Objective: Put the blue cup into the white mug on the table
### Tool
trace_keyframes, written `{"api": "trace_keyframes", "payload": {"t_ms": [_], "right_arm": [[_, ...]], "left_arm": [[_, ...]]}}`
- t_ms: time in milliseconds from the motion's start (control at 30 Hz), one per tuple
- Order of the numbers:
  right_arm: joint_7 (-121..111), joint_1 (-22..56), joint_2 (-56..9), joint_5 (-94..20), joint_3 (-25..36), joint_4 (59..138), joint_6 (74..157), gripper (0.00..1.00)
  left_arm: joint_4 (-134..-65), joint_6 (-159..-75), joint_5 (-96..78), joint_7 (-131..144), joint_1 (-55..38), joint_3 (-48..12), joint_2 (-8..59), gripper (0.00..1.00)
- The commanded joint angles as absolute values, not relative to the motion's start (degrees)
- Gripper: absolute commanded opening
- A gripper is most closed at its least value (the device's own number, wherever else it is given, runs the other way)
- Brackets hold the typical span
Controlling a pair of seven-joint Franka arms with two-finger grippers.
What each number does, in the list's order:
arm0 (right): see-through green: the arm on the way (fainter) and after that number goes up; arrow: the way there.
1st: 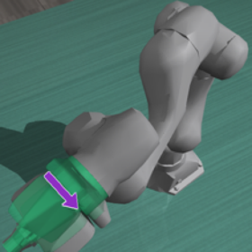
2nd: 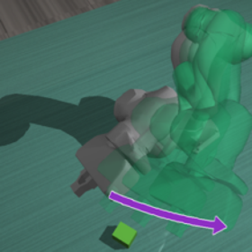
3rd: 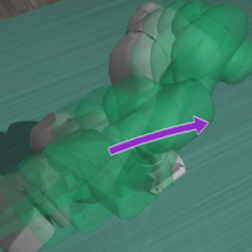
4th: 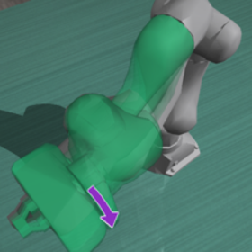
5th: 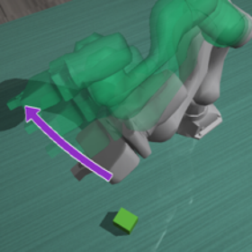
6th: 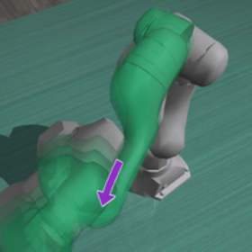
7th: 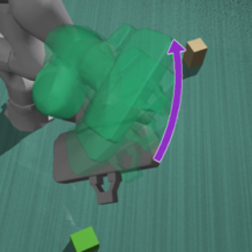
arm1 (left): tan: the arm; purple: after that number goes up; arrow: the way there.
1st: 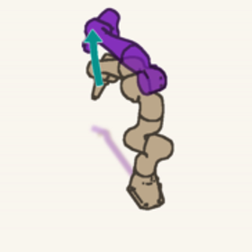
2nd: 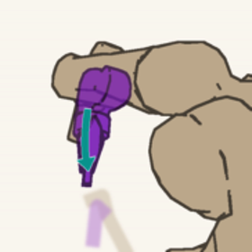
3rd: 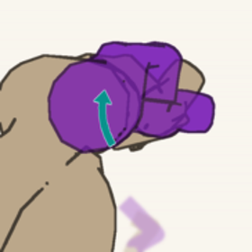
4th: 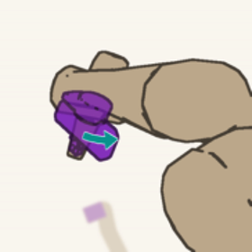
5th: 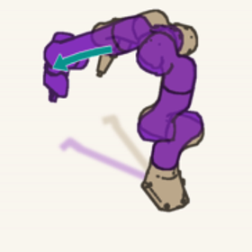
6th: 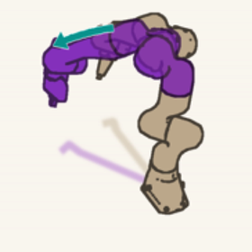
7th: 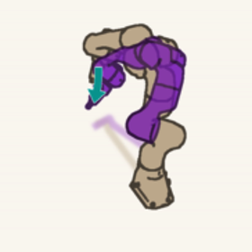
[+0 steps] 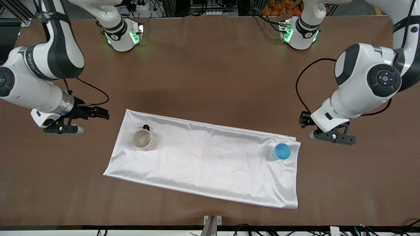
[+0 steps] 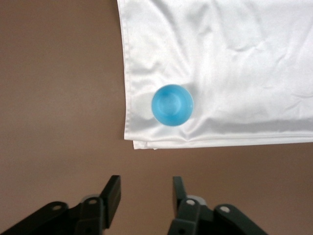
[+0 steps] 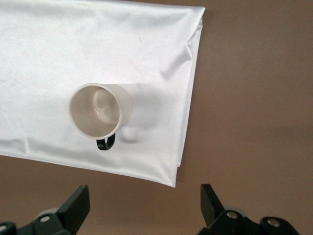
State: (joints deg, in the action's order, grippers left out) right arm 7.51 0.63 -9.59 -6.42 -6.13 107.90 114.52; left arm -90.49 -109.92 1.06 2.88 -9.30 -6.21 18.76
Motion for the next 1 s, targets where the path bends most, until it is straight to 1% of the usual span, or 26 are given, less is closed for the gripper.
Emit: {"api": "trace_keyframes", "payload": {"t_ms": [0, 267, 433, 600, 800, 967], "right_arm": [[12.73, 3.77, -8.35, -7.29, -5.98, 114.16, 122.24, 1.00], [18.01, 7.55, -10.89, -7.29, -5.98, 118.56, 130.86, 1.00], [22.23, 9.84, -13.97, -7.29, -5.98, 119.18, 134.82, 1.00], [26.27, 11.77, -17.48, -7.29, -5.98, 119.09, 138.77, 1.00], [29.17, 13.97, -21.00, -7.29, -5.98, 119.09, 142.11, 1.00], [29.71, 14.15, -23.29, -7.21, -5.98, 119.09, 145.36, 1.00]], "left_arm": [[-89.21, -113.02, 1.41, 1.41, -9.40, -6.50, 21.88, 0.35], [-89.21, -118.29, 1.41, 1.14, -10.28, -7.12, 25.84, 0.36], [-89.21, -120.93, 1.41, 1.14, -10.28, -7.91, 27.95, 0.46], [-89.21, -124.09, 1.41, 1.14, -10.37, -8.17, 30.14, 0.46], [-89.21, -125.86, 1.41, 1.14, -11.34, -8.17, 31.99, 0.47], [-89.21, -127.35, 1.67, 1.14, -11.95, -8.17, 33.57, 0.47]]}}
